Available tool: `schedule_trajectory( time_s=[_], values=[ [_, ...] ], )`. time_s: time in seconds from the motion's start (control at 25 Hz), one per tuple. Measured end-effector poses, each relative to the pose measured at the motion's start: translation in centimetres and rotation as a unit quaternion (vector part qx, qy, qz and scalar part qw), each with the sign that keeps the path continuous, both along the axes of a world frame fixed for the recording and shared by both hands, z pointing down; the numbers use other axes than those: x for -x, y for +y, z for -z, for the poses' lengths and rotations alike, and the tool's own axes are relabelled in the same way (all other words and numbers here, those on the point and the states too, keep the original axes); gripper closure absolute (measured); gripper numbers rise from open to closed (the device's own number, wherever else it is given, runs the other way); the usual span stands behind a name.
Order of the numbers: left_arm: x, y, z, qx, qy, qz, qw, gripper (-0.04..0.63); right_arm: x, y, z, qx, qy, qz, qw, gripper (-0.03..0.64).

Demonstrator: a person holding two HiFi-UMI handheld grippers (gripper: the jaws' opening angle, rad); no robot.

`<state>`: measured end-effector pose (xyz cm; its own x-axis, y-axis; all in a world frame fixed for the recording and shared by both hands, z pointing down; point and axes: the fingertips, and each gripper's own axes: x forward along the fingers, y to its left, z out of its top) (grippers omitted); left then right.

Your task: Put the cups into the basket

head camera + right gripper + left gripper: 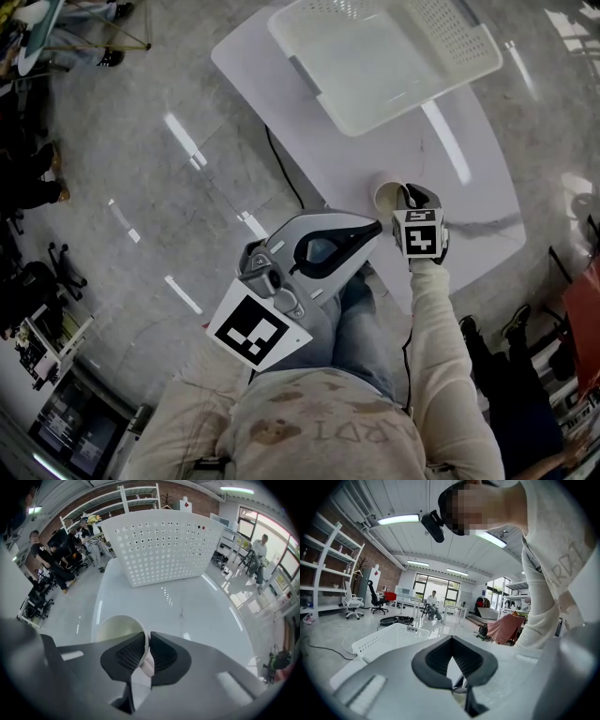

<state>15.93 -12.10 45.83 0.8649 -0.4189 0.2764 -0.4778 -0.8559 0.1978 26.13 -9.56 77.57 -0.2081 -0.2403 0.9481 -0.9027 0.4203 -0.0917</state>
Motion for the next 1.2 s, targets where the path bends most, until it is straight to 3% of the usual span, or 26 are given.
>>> schedule_trajectory(
  time_s=[0.24,0.56,0.96,1.2],
  values=[
    [-0.3,0.5,0.6,-0.010,-0.004,-0.003,0.9999,0.595,-0.3,-0.1,1.6,-0.020,-0.015,-0.023,0.999,0.569],
    [-0.9,3.0,4.2,-0.028,0.001,0.006,0.9996,0.595,0.2,0.5,10.3,-0.080,-0.064,-0.036,0.994,0.569],
    [-2.6,9.0,12.5,-0.082,0.029,0.038,0.9955,0.595,-2.1,5.6,25.2,-0.179,-0.124,-0.069,0.974,0.569],
    [-4.3,13.8,16.9,-0.138,0.032,0.053,0.9885,0.595,-3.9,9.9,32.6,-0.243,-0.165,-0.081,0.952,0.569]
  ],
)
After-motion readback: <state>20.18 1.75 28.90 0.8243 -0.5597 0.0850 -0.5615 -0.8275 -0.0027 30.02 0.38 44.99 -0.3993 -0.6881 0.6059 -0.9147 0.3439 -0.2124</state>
